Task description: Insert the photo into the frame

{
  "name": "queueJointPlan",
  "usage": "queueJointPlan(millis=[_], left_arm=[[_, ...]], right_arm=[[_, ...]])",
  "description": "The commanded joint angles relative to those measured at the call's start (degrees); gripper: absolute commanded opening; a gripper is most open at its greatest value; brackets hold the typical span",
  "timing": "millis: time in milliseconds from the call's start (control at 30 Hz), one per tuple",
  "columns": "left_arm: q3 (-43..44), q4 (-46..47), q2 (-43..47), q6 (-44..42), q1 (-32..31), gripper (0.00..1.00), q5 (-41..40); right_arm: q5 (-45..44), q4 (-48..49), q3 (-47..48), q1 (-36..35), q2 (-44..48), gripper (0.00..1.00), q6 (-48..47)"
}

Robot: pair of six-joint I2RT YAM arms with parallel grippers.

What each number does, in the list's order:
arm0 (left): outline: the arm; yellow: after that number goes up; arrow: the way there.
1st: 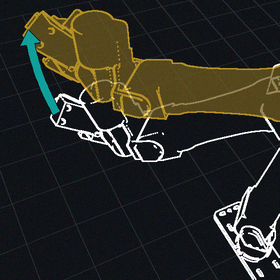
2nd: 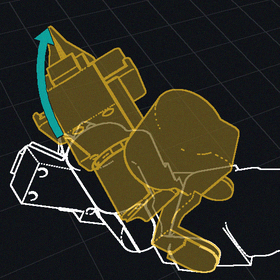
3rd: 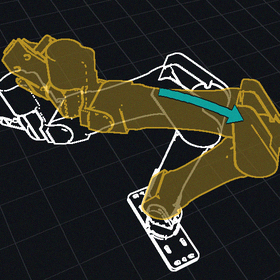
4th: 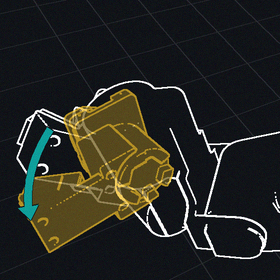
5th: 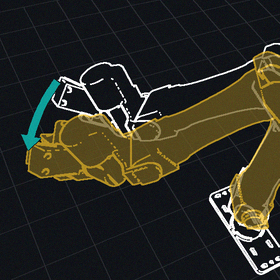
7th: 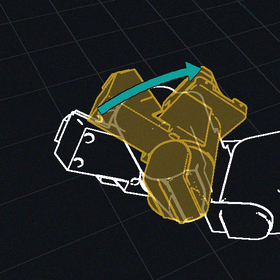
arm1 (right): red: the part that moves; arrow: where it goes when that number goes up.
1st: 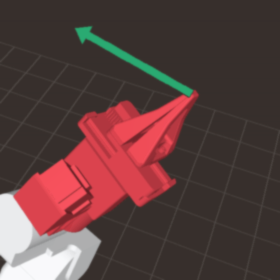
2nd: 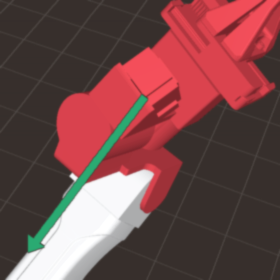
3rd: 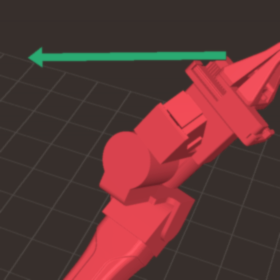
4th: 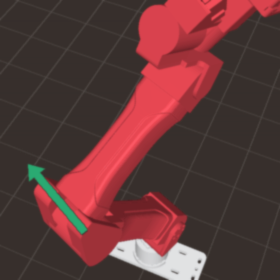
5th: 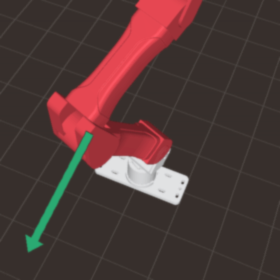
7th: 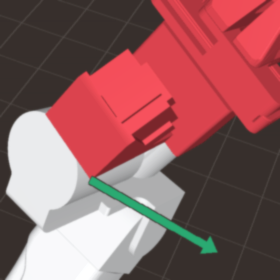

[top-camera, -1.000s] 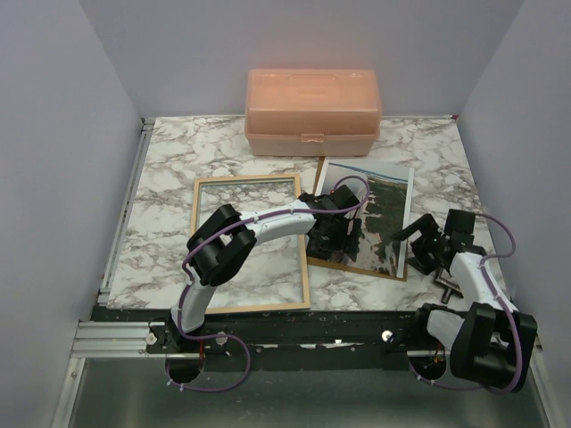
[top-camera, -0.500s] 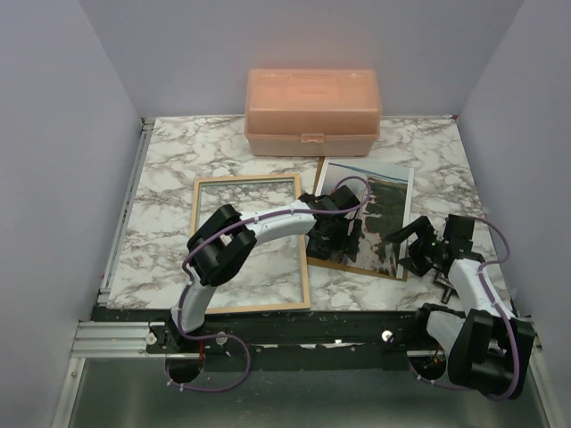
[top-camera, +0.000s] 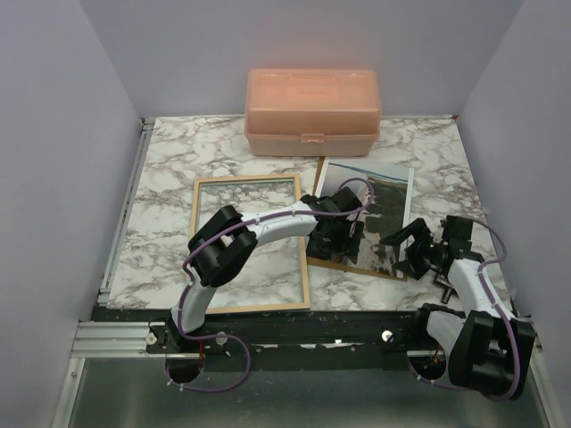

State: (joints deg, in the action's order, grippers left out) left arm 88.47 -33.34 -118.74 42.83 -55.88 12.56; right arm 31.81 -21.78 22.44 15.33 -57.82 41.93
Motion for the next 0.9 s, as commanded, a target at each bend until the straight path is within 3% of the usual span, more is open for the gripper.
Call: queueJointPlan(millis=[0, 200, 533, 867], left_arm=[[-0.4, -0.5, -0.8, -1.4, -1.4, 0.81, -1.8], [-0.5, -0.2, 2.5, -2.1, -0.5, 0.96, -5.6], [-3.2, 1.0, 6.1, -2.0, 8.3, 0.99, -9.4], [15.0, -12.4, -6.4, -5.0, 10.7, 0.99, -17.4]], right_arm=[[-6.2, -7.0, 3.3, -0.2, 2.1, 0.95, -0.8], [-9.1, -7.8, 5.3, -0.2, 5.4, 0.95, -0.2], [-6.4, -4.4, 4.6, -0.2, -0.5, 0.95, -2.2], [-11.0, -3.9, 3.6, -0.2, -5.4, 0.96, -2.0]])
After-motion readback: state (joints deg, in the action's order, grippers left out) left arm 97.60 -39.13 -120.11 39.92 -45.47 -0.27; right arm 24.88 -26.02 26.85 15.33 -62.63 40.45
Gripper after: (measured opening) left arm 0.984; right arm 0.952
